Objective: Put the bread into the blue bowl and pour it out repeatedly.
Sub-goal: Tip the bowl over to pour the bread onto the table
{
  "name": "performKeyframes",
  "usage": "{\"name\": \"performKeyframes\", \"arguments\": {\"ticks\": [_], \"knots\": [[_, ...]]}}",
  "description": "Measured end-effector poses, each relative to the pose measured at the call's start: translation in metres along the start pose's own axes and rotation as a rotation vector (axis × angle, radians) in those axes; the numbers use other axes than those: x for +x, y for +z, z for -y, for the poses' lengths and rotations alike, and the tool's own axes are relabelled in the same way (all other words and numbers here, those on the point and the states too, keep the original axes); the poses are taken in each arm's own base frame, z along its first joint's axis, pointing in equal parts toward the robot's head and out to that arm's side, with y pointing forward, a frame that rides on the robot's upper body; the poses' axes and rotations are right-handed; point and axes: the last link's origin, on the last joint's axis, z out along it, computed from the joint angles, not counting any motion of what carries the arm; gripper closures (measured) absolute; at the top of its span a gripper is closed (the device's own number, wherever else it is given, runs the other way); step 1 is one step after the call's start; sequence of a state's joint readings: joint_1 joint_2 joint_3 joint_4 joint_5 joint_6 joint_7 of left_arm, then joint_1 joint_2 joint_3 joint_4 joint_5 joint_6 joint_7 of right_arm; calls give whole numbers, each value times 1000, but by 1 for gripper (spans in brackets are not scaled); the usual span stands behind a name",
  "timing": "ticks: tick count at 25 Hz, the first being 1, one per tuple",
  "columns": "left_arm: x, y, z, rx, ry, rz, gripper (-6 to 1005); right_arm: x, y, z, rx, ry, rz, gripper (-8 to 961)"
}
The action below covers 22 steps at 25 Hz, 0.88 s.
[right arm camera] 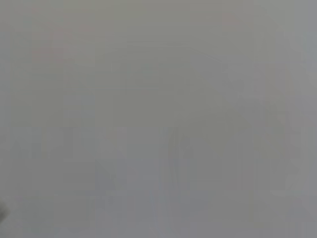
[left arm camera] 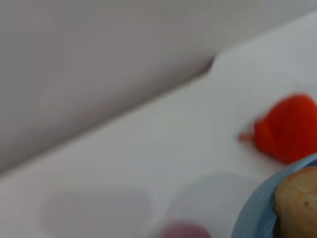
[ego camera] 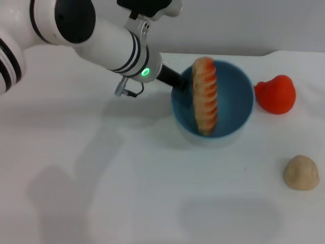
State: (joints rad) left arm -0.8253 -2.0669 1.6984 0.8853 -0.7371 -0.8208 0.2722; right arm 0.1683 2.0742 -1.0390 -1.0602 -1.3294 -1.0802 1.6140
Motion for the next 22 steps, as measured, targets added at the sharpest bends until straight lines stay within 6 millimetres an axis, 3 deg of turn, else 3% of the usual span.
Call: {"name": "performKeyframes", "arguments": {"ticks": [6,11,22], "knots": [[6,9,-1,49,79,-114,1000,32,-41,21,90,146,102,436],[5,17,-10,76,160,-204,1000,47,-65,31,142,214,155,439],[7,23,-33,94,301,-424,999,64,-81,37,198,282,157,444]]}}
